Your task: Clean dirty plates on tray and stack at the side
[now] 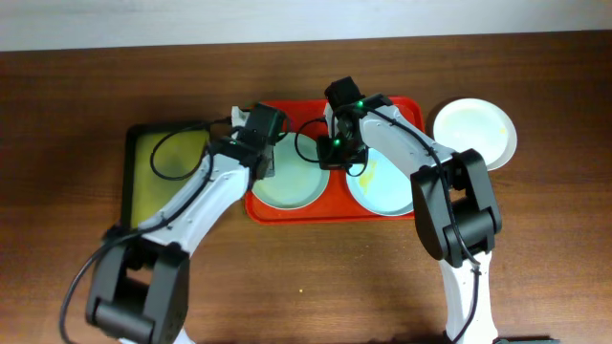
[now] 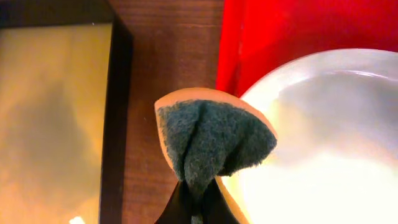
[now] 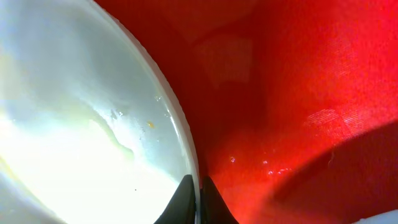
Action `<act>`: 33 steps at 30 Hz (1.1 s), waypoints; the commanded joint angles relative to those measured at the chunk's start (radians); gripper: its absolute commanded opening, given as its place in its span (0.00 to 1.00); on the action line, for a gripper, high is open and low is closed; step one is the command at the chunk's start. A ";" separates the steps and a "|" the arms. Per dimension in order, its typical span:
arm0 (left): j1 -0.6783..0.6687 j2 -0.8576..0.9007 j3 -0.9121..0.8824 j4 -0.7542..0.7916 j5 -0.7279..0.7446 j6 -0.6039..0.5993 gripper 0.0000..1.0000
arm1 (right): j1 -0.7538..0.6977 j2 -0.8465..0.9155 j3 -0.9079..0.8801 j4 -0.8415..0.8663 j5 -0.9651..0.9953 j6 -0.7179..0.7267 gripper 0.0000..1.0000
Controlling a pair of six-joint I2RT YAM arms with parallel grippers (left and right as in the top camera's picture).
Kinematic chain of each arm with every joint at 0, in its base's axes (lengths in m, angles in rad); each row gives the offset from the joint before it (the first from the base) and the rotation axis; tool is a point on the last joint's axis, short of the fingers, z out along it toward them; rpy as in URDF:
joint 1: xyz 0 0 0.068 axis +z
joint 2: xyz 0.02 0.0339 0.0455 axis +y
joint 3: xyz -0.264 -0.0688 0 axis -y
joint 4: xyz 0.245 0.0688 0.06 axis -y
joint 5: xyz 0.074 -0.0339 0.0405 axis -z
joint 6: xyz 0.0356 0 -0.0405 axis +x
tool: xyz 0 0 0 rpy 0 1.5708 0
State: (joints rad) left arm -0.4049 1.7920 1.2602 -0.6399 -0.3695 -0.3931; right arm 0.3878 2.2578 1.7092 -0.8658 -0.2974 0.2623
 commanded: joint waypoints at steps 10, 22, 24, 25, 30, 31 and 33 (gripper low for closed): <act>0.343 -0.142 -0.018 -0.212 0.142 -0.043 0.00 | 0.095 -0.193 0.139 -0.250 0.479 -0.050 0.04; 0.377 -0.142 -0.033 -0.241 0.138 -0.043 0.00 | 0.508 -0.199 0.260 -0.379 1.568 -0.282 0.04; 0.377 -0.142 -0.033 -0.243 0.138 -0.043 0.00 | 0.525 -0.199 0.260 -0.377 1.606 -0.293 0.04; 0.377 -0.142 -0.033 -0.244 0.138 -0.043 0.00 | 0.526 -0.199 0.260 -0.376 1.619 -0.292 0.04; 0.377 -0.142 -0.033 -0.245 0.145 -0.043 0.00 | 0.526 -0.199 0.260 -0.376 1.620 -0.293 0.04; 0.377 -0.142 -0.033 -0.245 0.146 -0.043 0.00 | 0.526 -0.199 0.260 -0.376 1.619 -0.293 0.04; 0.377 -0.142 -0.033 -0.245 0.146 -0.043 0.00 | 0.524 -0.199 0.260 -0.376 1.610 -0.290 0.04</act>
State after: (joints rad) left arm -0.0322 1.6714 1.2339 -0.8829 -0.2344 -0.4236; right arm 0.9142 2.0769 1.9469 -1.2446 1.2778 -0.0315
